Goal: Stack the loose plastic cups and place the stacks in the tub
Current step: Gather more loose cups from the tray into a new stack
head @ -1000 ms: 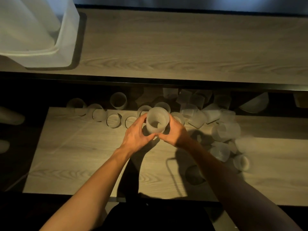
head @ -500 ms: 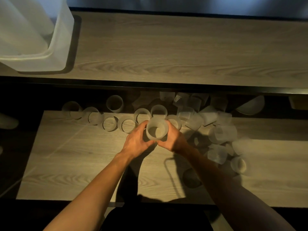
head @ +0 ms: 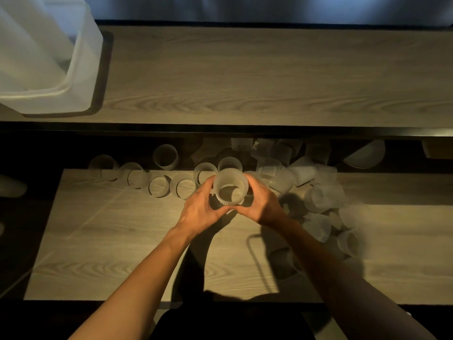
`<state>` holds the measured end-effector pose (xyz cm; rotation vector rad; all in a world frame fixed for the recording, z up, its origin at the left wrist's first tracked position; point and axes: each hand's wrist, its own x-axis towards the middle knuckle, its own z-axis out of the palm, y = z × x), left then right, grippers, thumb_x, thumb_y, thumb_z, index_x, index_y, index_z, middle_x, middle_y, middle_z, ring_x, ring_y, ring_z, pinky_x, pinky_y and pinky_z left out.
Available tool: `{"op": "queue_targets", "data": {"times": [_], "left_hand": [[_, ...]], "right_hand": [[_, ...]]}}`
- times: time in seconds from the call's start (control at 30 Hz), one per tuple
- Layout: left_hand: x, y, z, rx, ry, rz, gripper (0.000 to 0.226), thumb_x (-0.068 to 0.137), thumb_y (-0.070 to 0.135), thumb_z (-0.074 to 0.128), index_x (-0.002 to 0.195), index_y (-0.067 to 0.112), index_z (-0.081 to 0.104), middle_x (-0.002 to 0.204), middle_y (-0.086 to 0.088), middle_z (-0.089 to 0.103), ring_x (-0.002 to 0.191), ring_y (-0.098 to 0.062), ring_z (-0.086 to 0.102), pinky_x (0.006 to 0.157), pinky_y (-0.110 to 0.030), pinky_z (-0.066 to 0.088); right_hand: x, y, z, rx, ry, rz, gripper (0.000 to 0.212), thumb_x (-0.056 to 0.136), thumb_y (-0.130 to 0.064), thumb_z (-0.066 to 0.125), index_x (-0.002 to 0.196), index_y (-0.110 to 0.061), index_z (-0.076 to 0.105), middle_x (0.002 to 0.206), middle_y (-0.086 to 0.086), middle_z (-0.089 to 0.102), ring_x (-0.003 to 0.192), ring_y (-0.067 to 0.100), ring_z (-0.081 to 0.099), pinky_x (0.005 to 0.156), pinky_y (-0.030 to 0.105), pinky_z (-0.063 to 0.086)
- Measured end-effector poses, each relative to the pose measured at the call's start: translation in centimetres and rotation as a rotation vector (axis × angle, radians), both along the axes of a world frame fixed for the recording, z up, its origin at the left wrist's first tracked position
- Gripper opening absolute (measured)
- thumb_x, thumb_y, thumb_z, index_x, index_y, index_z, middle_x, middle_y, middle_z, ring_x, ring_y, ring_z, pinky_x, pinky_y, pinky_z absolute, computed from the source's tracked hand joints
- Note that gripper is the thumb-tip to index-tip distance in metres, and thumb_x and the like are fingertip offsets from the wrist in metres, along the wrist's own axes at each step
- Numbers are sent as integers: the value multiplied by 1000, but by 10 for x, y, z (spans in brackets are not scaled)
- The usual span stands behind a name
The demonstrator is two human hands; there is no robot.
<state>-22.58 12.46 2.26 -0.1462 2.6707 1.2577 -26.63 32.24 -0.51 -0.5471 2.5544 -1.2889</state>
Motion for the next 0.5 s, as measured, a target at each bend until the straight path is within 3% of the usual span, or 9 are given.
{"op": "queue_targets", "data": {"times": [0.17, 0.37, 0.5], "left_hand": [[-20, 25, 15, 31, 76, -61, 83, 76, 49, 83, 143, 35, 37, 136, 8, 57, 115, 0, 49, 98, -29, 49], [-40, 50, 6, 19, 59, -128, 88, 77, 42, 85, 147, 31, 33, 140, 2, 55, 125, -15, 55, 99, -28, 48], [-42, 55, -6, 7, 19, -110, 96, 76, 41, 85, 152, 29, 26, 145, -2, 52, 128, -19, 54, 102, -36, 49]], "right_hand": [[-10, 23, 17, -26, 55, -70, 84, 77, -31, 87, 145, -10, 44, 136, 3, 59, 124, 11, 57, 102, 27, 50], [-19, 42, 21, -72, -78, -148, 84, 75, -23, 89, 143, -24, 40, 136, -4, 57, 120, -9, 51, 100, 10, 43], [-22, 44, 16, -40, -172, -182, 90, 74, -33, 89, 148, -25, 37, 141, -1, 55, 124, 6, 52, 103, 27, 48]]}}
